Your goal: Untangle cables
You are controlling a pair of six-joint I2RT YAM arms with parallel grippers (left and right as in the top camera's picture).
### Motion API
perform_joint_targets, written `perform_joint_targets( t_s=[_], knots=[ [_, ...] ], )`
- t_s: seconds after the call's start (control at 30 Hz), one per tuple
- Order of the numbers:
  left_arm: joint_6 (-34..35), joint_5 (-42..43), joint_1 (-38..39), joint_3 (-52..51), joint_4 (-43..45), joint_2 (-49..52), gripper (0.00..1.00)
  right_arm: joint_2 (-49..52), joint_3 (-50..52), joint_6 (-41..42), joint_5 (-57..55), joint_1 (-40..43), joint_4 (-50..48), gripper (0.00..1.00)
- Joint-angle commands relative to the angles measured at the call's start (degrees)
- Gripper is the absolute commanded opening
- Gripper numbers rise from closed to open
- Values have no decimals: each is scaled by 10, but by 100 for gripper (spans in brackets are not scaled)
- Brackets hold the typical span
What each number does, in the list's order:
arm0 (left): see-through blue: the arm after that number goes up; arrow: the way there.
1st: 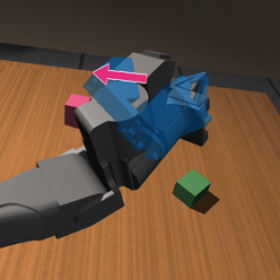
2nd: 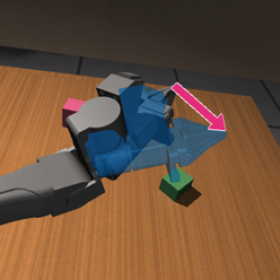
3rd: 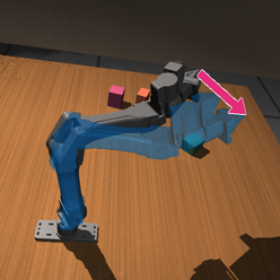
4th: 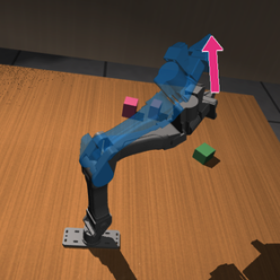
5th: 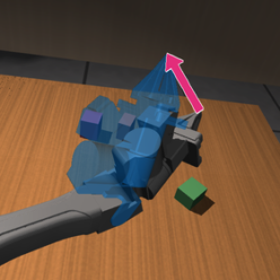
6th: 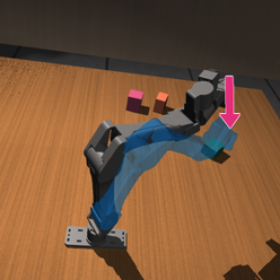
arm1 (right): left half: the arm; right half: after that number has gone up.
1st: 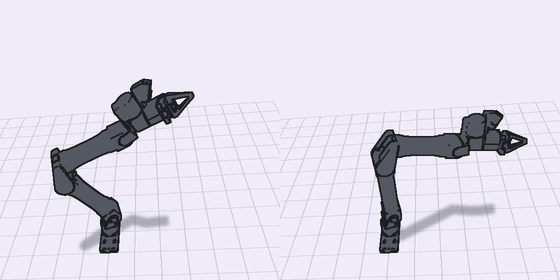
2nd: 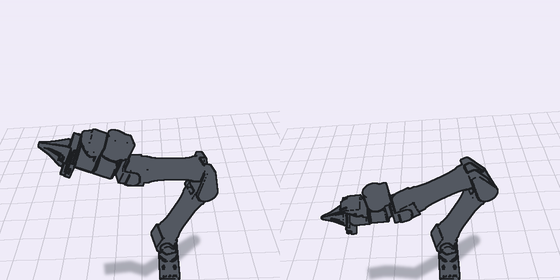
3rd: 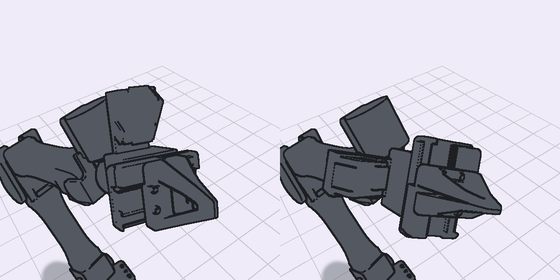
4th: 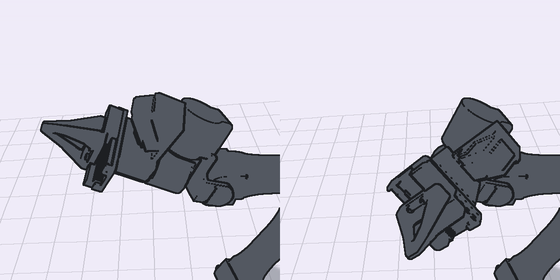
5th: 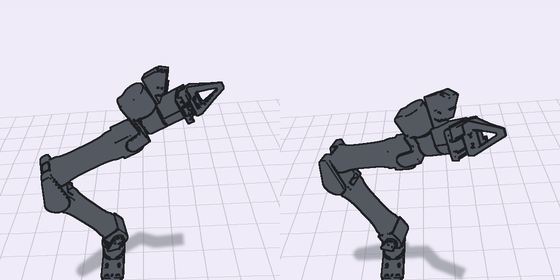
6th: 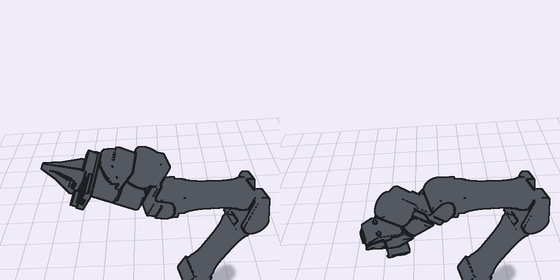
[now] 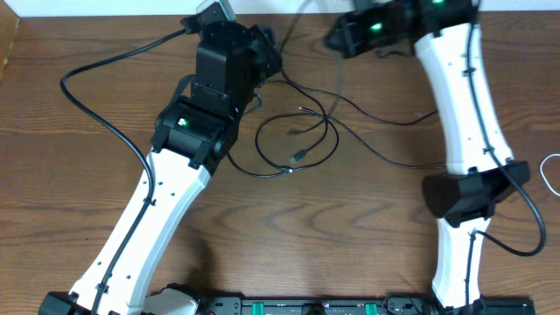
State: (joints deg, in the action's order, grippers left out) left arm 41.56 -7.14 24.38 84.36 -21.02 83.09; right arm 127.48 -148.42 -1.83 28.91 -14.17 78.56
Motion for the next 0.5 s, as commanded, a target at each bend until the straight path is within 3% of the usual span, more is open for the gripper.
perform_joint_targets(
  t_s=[0.0, 0.1, 0.47],
  knots=[
    [-87, -41, -3, 3, -28, -1, 46, 0, -3, 43, -99, 53, 27, 1],
    [-129, -41, -6, 3, -48, -1, 49, 0, -3, 76, -215, 95, 65, 1],
    [-135, -41, -25, 3, -74, -1, 49, 8, -3, 202, -552, 232, 134, 1]
  ],
)
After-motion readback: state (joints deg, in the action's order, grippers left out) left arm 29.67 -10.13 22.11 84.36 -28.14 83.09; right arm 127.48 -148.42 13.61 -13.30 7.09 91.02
